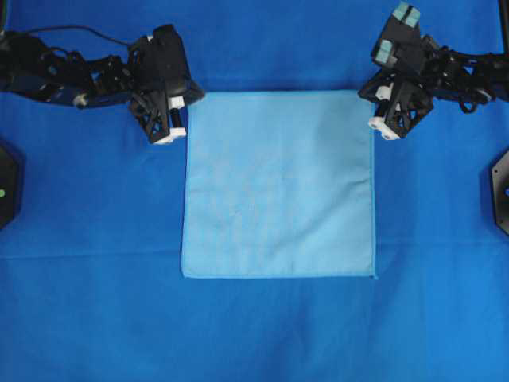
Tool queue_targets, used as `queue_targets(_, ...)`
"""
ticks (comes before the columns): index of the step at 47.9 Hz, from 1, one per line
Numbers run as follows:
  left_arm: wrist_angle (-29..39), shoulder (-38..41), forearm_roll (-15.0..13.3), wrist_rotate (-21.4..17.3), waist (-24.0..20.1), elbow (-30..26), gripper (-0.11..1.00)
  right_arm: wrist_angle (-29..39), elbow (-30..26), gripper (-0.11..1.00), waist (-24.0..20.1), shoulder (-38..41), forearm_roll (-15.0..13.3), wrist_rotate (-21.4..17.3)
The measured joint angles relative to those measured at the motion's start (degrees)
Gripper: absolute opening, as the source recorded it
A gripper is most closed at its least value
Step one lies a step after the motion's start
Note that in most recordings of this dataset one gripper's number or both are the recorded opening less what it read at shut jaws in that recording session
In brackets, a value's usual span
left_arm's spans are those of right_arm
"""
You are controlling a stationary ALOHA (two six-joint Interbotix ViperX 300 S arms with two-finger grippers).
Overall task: Fold the light blue towel.
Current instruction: 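Pull both held top corners down toward the bottom edge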
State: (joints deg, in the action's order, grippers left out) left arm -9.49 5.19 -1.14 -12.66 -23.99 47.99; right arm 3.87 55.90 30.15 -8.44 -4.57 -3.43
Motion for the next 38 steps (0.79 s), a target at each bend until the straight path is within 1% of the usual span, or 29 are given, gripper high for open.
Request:
queue_targets(15,1.6,-3.3,0.0,0.2,0.3,0.2,0.02,0.4,0.4,0.02,-0.1,-1.8,0.1,-0.1)
queue_targets(22,2.7,-4.6,0.0,0.3,2.3,0.6,0.02,1.0,1.1,0.02,-1.5,-2.4,0.7,-1.1)
queue_targets(29,5.3,-5.6,0.0,2.5,6.7,1.8,0.01,2.9,1.8,0.02,-5.7,-3.8,1.5,-3.1)
queue_targets(32,6.7,-5.8,0.0,3.5,9.1,2.2,0.02,4.6,2.1,0.02,-8.5,-5.0,1.8,-5.1)
queue_targets(34,7.7,-5.8,0.0,3.4,11.0,2.5,0.01,5.5,2.3,0.02,-10.5,-5.6,1.9,-6.2)
queue_targets(36,8.5,-5.9,0.0,4.2,13.2,2.7,0.02,6.5,2.4,0.02,-12.5,-6.2,2.1,-7.7)
queue_targets(38,9.1,-5.9,0.0,4.1,15.5,2.9,0.02,7.2,2.5,0.02,-14.4,-6.8,2.2,-9.1)
